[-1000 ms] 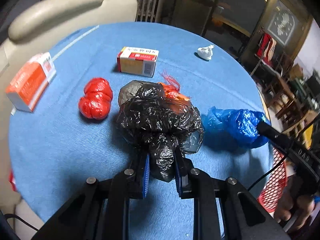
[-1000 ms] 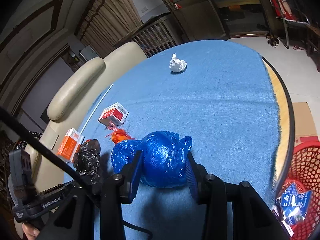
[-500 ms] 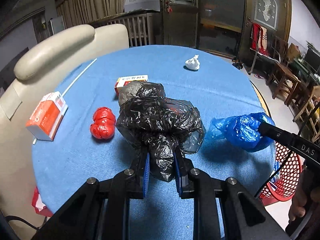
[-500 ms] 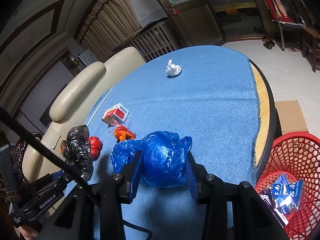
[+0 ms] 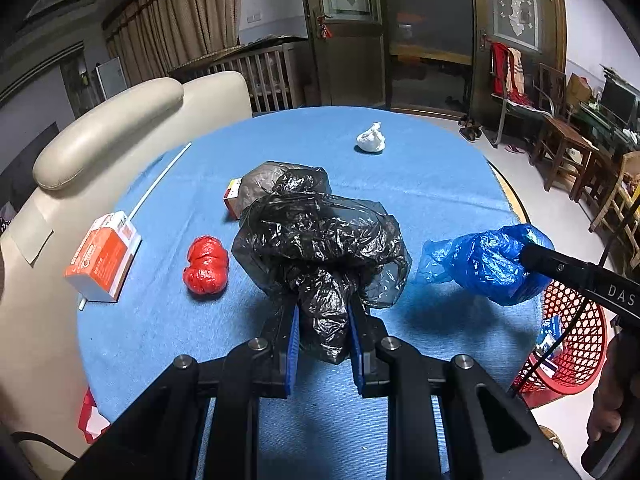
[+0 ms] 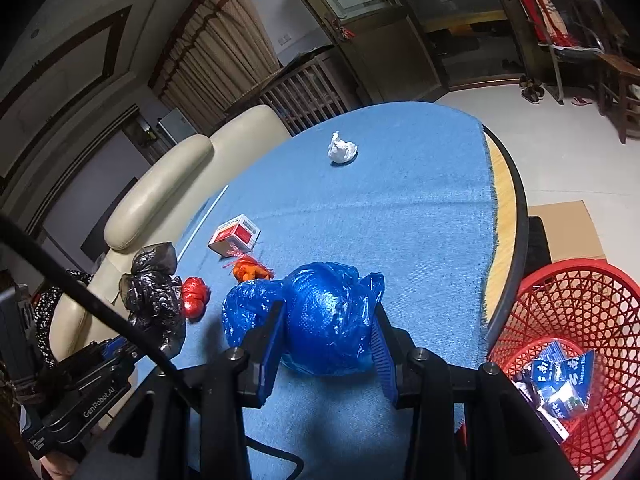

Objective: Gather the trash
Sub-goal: 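Hold the blue bag in the right tool and black bag in the left tool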

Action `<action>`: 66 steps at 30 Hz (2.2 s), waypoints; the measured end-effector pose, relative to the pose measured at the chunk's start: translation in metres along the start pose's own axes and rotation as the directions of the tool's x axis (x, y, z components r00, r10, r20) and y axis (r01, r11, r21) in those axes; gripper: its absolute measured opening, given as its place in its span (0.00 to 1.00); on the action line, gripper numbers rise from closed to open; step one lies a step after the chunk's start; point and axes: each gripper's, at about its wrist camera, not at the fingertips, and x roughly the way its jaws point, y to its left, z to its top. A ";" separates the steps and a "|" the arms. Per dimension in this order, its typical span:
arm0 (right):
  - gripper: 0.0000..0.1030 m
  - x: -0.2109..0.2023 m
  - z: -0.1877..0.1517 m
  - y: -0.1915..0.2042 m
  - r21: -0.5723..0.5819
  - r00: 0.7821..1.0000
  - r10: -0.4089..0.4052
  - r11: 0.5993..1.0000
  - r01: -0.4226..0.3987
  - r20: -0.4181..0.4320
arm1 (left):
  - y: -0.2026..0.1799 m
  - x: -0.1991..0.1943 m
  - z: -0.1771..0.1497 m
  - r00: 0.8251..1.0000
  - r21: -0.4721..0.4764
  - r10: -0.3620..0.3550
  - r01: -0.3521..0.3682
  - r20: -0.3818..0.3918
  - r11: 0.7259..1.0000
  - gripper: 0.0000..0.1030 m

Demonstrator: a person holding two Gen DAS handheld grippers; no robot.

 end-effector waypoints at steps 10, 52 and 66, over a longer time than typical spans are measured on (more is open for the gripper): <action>0.42 -0.012 -0.001 -0.009 0.026 1.000 0.006 1.000 -0.006 0.014 | -0.002 0.001 0.001 1.000 0.022 -0.003 0.003 -0.002 1.000 0.22; 0.42 -0.040 -0.006 -0.031 0.076 0.999 -0.005 0.997 0.002 0.033 | 0.004 0.016 0.005 0.999 0.119 -0.048 0.049 -0.011 0.992 0.22; 0.42 -0.050 -0.010 -0.037 0.094 0.999 -0.011 0.996 0.007 0.041 | 0.007 0.024 0.007 0.996 0.146 -0.089 0.092 -0.026 0.985 0.22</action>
